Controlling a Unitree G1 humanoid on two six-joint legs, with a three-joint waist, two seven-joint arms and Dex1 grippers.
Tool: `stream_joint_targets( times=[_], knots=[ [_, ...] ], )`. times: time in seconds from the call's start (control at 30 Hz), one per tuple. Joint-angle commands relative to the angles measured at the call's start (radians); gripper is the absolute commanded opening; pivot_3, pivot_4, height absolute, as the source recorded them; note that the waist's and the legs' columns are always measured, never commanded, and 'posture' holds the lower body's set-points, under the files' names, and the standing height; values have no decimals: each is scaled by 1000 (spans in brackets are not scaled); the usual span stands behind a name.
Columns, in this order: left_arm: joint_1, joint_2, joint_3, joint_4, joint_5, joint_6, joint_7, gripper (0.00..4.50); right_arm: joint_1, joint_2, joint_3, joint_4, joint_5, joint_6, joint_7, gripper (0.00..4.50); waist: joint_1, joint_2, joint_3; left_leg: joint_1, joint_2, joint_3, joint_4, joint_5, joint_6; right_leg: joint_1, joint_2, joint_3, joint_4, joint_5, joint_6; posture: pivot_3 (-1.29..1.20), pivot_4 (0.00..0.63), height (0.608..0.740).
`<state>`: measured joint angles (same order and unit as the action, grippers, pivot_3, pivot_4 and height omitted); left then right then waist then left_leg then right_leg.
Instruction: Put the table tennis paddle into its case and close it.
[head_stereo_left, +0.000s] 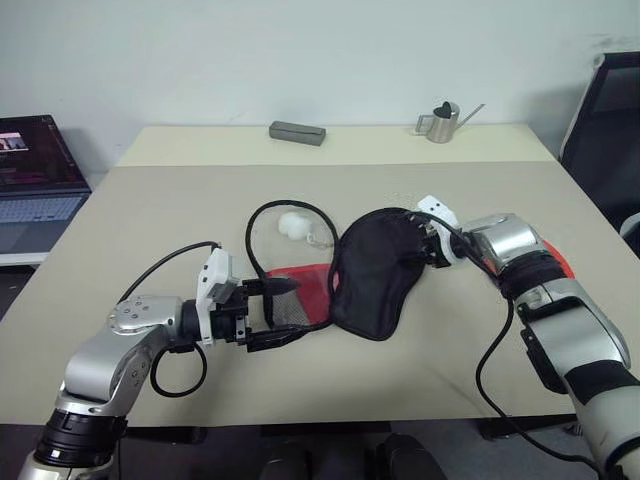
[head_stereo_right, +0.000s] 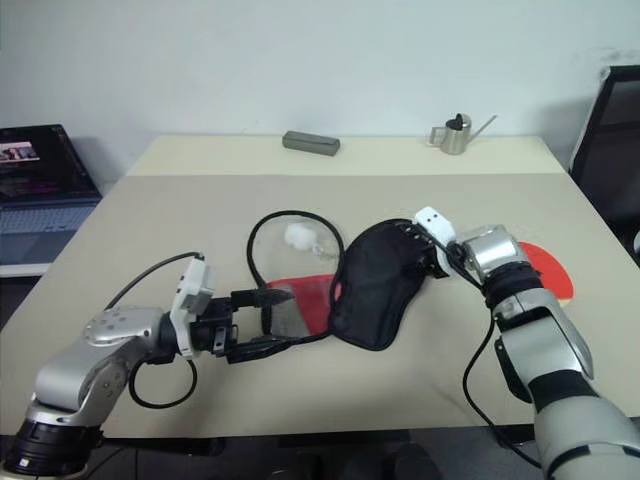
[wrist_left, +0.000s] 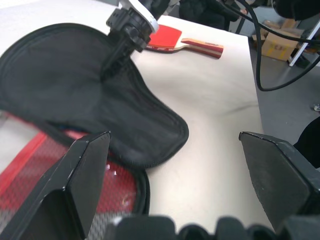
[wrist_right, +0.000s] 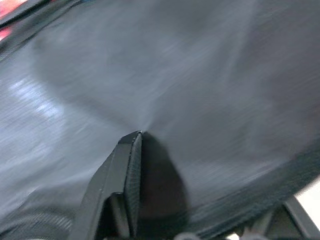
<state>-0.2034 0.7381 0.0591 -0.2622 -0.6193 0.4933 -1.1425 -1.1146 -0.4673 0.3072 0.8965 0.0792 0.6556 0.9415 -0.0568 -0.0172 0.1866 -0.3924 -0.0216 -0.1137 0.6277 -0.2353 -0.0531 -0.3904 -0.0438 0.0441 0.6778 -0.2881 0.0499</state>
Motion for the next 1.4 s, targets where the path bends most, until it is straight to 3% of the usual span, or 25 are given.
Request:
stream_joint_targets(
  times=[0.03, 0.27, 0.37, 0.53, 0.67, 0.87, 1.17, 1.4],
  knots=[
    [-22, -12, -4, 3, 3, -19, -1, 4500, -49, -44, -85, 27, -4, -18, -40, 2263, 1, 0, 0, 0, 0, 0, 0, 0, 0, 0, 0, 0, 0, 0, 0, 0, 150, 740],
    [-45, -23, -13, 35, 12, -27, -15, 4500, 84, -151, -149, -125, 28, 119, 10, 2263, 4, 0, 0, -2, 0, 0, 0, -1, -1, 0, 0, -1, -4, 0, 0, 0, 150, 740],
    [-57, -28, -17, 50, 15, -29, -19, 4500, 126, -153, -207, -205, 62, 181, -20, 2820, -5, 1, 1, -2, 0, 0, 0, -1, -1, 0, 0, 0, -3, 0, 0, 0, 150, 740],
    [-67, -31, -24, 58, 11, -31, -29, 4500, 233, -173, -307, -498, 212, 510, -8, 4444, -2, 1, 1, -2, 1, 0, 0, -1, -1, -1, 1, 0, -1, 0, 0, 0, 150, 740],
    [-75, -33, -28, 64, 11, -32, -39, 4500, 340, -158, -395, -737, 347, 739, -28, 4444, 4, 1, 1, -3, 1, -1, 0, -1, -1, -1, 0, 0, -2, 0, 0, 0, 150, 740],
    [-80, -33, -29, 66, 10, -31, -44, 4500, 453, -95, -507, -900, 420, 844, -135, 4444, 4, 1, 1, -3, 0, 0, 1, -1, -1, -1, 0, -1, -1, 0, 0, 0, 150, 740],
    [-87, -39, -32, 72, 14, -31, -46, 4500, 569, 65, -524, -1022, 408, 770, -337, 4444, 1, 1, 1, -2, 0, 0, 1, -1, -1, -1, 1, 0, 0, 0, 0, 0, 150, 740],
    [-89, -39, -30, 77, 18, -31, -46, 4500, 590, 140, -524, -1082, 460, 788, -389, 4444, -1, 1, 0, 0, 2, 0, 1, -1, -1, 0, 2, 1, 1, 0, 0, 0, 150, 740]
  ],
)
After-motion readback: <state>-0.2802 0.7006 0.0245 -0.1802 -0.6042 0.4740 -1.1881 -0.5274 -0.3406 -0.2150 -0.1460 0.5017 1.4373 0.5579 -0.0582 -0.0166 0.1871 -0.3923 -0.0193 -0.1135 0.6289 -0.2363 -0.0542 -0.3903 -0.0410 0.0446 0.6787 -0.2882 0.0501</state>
